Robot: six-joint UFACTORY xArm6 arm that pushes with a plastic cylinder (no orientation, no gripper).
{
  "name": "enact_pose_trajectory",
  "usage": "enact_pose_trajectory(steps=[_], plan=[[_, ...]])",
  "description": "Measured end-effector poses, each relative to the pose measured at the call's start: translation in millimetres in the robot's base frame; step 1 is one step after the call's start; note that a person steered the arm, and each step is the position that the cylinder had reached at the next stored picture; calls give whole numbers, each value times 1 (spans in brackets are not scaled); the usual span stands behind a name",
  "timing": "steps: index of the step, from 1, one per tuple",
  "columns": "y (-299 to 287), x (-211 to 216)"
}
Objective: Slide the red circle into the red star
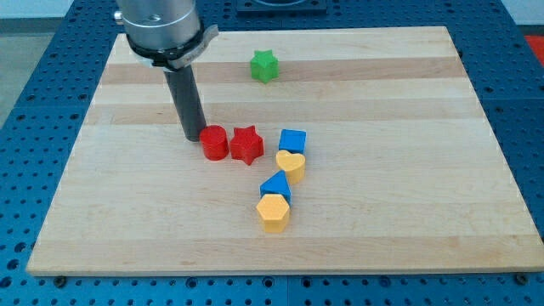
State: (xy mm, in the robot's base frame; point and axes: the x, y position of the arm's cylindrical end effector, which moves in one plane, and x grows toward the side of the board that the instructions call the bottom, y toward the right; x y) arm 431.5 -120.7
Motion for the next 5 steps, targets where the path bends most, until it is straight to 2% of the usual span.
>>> enact_pose_trajectory(steps=[4, 5], plan=[[8, 0], [-7, -2]])
